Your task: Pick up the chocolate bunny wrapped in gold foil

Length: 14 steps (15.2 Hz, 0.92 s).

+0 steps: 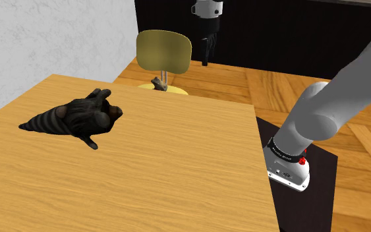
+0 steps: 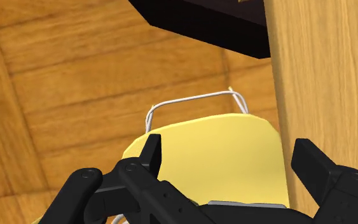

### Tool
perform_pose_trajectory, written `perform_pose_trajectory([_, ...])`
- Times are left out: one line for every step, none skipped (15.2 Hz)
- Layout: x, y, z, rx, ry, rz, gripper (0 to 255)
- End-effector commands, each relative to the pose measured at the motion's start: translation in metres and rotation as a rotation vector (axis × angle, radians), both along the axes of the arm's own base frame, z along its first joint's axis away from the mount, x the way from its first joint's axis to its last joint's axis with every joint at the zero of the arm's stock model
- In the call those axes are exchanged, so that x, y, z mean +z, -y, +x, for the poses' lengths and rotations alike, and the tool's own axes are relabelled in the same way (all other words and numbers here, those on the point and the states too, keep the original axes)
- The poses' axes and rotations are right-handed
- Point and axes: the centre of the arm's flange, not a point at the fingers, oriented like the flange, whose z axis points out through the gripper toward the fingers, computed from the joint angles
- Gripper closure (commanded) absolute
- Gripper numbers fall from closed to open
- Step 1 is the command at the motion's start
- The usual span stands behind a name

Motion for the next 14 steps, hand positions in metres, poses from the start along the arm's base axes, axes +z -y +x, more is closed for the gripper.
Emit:
perform_pose_trajectory([-0.015,-0.002,0.027,0.029,-0.012,-0.002,0])
perform_pose_trajectory([-0.022,-0.004,0.039,0.043,-0.018,-0.003,0])
perform_pose_trajectory([-0.030,-0.005,0.050,0.057,-0.025,-0.004,0])
perform_pose_trajectory([-0.037,-0.007,0.062,0.071,-0.031,-0.005,0])
perform_pose_trajectory([-0.045,-0.010,0.074,0.085,-0.037,-0.006,0])
perform_pose_trajectory([-0.053,-0.012,0.085,0.099,-0.043,-0.007,0])
perform_pose_trajectory([-0.060,-0.014,0.097,0.113,-0.049,-0.008,0])
perform_pose_trajectory([-0.068,-0.017,0.108,0.126,-0.056,-0.009,0])
perform_pose_trajectory([-0.076,-0.020,0.120,0.140,-0.062,-0.010,0])
perform_pose_trajectory([-0.084,-0.023,0.131,0.154,-0.068,-0.011,0])
perform_pose_trajectory([-0.092,-0.026,0.142,0.168,-0.074,-0.012,0])
perform_pose_trajectory([-0.100,-0.029,0.153,0.182,-0.081,-0.013,0])
perform_pose_trajectory([-0.109,-0.032,0.164,0.196,-0.087,-0.015,0])
perform_pose_trajectory([-0.117,-0.036,0.175,0.210,-0.093,-0.016,0])
